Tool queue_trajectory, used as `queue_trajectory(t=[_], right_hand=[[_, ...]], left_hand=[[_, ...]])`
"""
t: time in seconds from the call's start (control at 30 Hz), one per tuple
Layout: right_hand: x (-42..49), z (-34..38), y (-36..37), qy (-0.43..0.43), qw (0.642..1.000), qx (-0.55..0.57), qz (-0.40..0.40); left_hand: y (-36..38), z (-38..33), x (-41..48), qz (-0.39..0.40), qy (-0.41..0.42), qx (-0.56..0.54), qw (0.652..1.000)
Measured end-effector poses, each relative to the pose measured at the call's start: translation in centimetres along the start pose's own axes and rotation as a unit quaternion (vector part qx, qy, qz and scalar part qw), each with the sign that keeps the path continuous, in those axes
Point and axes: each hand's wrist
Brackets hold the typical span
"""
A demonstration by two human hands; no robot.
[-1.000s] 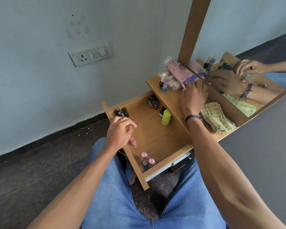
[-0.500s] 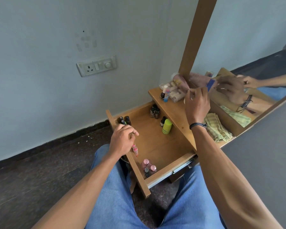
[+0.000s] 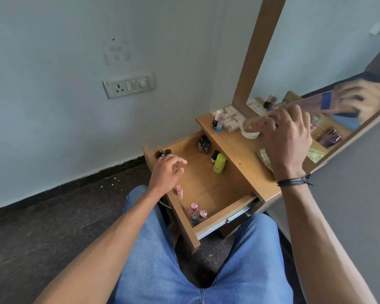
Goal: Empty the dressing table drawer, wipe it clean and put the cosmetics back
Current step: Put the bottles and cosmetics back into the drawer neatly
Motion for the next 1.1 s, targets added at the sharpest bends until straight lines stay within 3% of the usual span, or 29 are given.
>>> queue_trajectory(t=[0.17, 0.37, 0.53, 0.77, 0.87, 1.0, 1.1], right_hand=[[-1.3, 1.4, -3.5, -0.091, 0.990, -0.011, 0.106], [-2.4, 5.3, -3.4, -0.182, 0.953, 0.029, 0.242], [-3.9, 7.9, -0.7, -0.221, 0.935, 0.066, 0.268], [-5.9, 8.4, 5.1, -0.292, 0.886, 0.137, 0.332], [-7.3, 8.3, 6.9, -0.237, 0.899, 0.181, 0.321], [-10.0, 7.1, 8.8, -0.057, 0.928, 0.220, 0.294], [-12.5, 6.1, 9.8, 0.056, 0.884, 0.271, 0.378]], left_hand=[[0.1, -4.2, -0.1, 0.062, 0.028, -0.116, 0.991], [1.1, -7.6, 0.0, 0.129, 0.003, -0.210, 0.969], [1.1, -7.1, -0.9, 0.116, 0.002, -0.169, 0.979], [1.6, -4.8, -1.0, 0.089, -0.047, -0.002, 0.995], [1.7, -4.0, -0.6, 0.085, -0.066, 0.012, 0.994], [1.4, -3.6, 0.1, 0.052, -0.132, 0.004, 0.990], [1.2, -3.4, 0.7, 0.036, -0.165, 0.005, 0.986]])
Point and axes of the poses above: each hand's wrist, its own x-axis towards the middle knuckle, its own y-axis out of the palm, z = x × y, and after that the axes turned 8 degrees about -x, right-handed
